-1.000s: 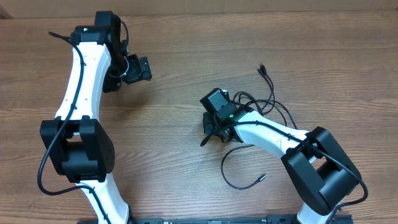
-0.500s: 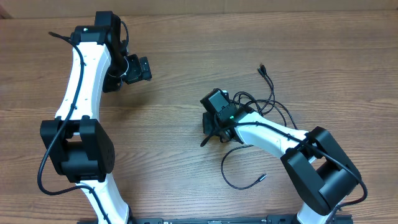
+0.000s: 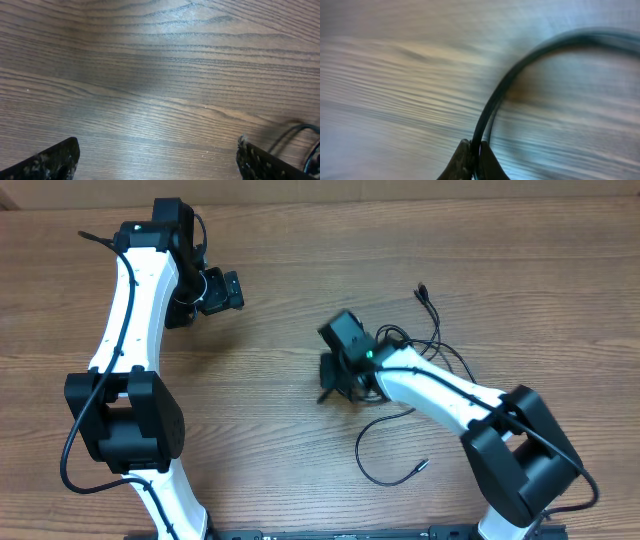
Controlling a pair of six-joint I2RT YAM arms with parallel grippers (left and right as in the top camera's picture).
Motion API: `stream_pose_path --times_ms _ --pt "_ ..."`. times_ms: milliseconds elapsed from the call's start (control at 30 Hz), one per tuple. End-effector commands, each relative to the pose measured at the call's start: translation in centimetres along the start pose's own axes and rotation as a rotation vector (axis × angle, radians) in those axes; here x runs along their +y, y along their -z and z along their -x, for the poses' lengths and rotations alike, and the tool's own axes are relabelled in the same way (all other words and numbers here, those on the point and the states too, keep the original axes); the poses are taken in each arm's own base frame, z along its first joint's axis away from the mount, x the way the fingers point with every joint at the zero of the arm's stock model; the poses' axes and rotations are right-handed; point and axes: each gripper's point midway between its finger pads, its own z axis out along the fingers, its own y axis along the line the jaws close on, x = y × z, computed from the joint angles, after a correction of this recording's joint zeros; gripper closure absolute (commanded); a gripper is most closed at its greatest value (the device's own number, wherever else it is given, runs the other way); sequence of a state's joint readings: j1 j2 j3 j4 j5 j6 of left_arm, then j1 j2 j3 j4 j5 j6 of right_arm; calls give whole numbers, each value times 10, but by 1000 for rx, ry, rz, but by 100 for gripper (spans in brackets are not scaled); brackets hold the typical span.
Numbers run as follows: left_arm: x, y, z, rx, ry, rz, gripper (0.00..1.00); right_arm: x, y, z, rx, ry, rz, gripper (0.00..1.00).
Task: Untangle cables
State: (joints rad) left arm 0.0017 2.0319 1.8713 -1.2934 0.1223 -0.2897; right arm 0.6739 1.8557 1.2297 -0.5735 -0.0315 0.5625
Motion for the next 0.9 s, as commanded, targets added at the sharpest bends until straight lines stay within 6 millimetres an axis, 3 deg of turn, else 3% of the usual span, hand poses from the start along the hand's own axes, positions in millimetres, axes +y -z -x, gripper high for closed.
stream_pose_path --times_ms 0,100,233,500,600,700,733,800,867 --pt "0 2 -1 -6 11 5 1 81 108 68 -194 96 267 96" --pt "0 2 -1 -6 11 5 0 117 171 89 -263 165 398 96" --pt "0 2 -1 -6 11 5 1 142 247 109 -382 247 487 96" --pt "0 2 -1 -6 11 5 1 165 377 129 -723 528 552 96" --pt "0 2 -1 -6 11 5 0 160 417 140 -855 529 525 96" --pt "0 2 -1 -6 11 5 0 145 421 147 -889 480 443 96" --pt "0 2 -1 -6 11 5 0 143 415 144 -862 480 430 91" --pt "0 2 -1 -6 11 5 1 135 390 136 -770 479 391 69" --pt "0 2 -1 -6 11 5 0 124 364 129 -679 470 334 59"
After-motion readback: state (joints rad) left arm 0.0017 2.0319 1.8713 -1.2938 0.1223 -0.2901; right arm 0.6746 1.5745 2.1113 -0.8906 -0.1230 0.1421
